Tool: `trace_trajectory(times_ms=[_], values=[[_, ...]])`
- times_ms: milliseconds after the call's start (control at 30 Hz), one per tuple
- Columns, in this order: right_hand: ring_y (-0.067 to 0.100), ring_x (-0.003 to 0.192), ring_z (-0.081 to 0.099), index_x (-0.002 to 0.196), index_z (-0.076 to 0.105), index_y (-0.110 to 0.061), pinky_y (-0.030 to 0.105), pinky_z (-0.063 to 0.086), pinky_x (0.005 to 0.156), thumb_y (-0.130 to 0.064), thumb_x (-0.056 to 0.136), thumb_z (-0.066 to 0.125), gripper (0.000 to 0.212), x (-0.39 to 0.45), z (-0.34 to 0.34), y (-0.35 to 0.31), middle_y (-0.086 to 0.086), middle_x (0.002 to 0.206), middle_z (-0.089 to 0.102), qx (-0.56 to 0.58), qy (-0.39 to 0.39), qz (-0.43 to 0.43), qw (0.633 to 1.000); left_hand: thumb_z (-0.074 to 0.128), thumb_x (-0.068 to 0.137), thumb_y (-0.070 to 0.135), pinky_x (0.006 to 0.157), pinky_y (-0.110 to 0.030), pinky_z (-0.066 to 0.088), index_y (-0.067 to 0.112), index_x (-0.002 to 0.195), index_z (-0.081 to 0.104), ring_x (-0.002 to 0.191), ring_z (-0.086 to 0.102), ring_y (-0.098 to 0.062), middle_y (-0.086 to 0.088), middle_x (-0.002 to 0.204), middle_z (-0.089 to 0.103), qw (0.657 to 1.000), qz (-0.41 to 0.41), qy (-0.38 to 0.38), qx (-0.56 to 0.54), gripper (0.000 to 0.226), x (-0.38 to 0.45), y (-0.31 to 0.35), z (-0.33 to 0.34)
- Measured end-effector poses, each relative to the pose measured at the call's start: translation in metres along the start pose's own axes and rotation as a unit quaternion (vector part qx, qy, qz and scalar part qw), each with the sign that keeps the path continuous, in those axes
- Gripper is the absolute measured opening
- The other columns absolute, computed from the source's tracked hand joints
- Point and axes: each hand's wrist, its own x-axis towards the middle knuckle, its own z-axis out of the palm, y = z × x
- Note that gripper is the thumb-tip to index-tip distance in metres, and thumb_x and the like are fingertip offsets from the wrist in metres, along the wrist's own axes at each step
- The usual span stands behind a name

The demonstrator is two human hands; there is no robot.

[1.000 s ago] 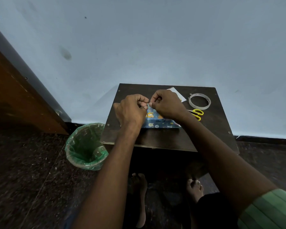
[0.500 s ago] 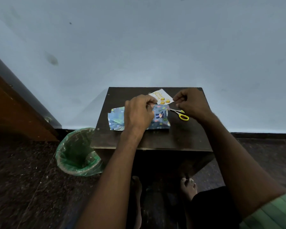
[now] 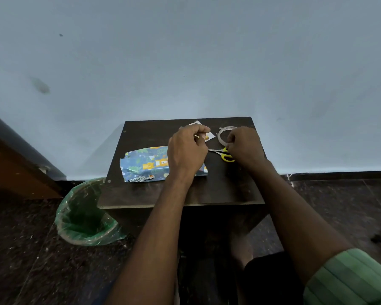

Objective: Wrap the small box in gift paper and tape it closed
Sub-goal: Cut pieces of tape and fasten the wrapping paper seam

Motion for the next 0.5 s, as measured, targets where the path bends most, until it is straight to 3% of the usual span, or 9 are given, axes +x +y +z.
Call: trace_trajectory(times_ms=[133,267,400,500], values=[[0.032,0.084,0.064,0.069,0.073,-0.011,0.035,0.052,0.062,-0.007,0.076,0.069,0.009,0.000,-0.003,-0.003,0.007,0.077,0.070,0.029,0.013,-0.013,0.999,0.067,0.092,0.013,0.082,-0.042,0.061,0.030,0.104,0.081,0.083,0.071,-0.009,0.016,0.095,0.078,1.000,0.016,-0.006,-0.002,0.025,0.000,-0.002,-0.001],[0.015,0.077,0.064,0.074,0.075,-0.019,0.029,0.048,0.066,-0.018,0.083,0.071,0.011,-0.018,-0.033,-0.033,-0.005,0.075,0.072,0.156,0.070,-0.013,0.985,0.069,0.093,0.019,0.091,-0.048,0.060,0.029,0.125,0.073,0.088,0.070,-0.005,0.014,0.116,0.072,0.997,0.035,-0.042,-0.047,0.034,0.002,-0.005,-0.007],[0.005,0.067,0.067,0.080,0.074,-0.015,0.025,0.049,0.064,-0.012,0.089,0.071,0.010,-0.044,-0.056,-0.054,-0.005,0.071,0.073,0.316,-0.025,-0.033,0.948,0.058,0.108,0.014,0.082,-0.023,0.058,0.020,0.142,0.064,0.105,0.070,-0.012,0.002,0.132,0.069,0.985,-0.002,-0.091,-0.148,0.036,0.006,0.000,-0.022],[0.013,0.065,0.063,0.083,0.072,-0.009,0.031,0.046,0.061,-0.006,0.091,0.066,0.011,-0.056,-0.067,-0.056,0.005,0.073,0.076,0.399,-0.089,-0.042,0.912,0.056,0.110,0.026,0.097,-0.039,0.059,0.030,0.136,0.069,0.113,0.069,-0.013,0.009,0.131,0.071,0.980,-0.004,-0.116,-0.160,0.030,0.007,-0.006,-0.035]])
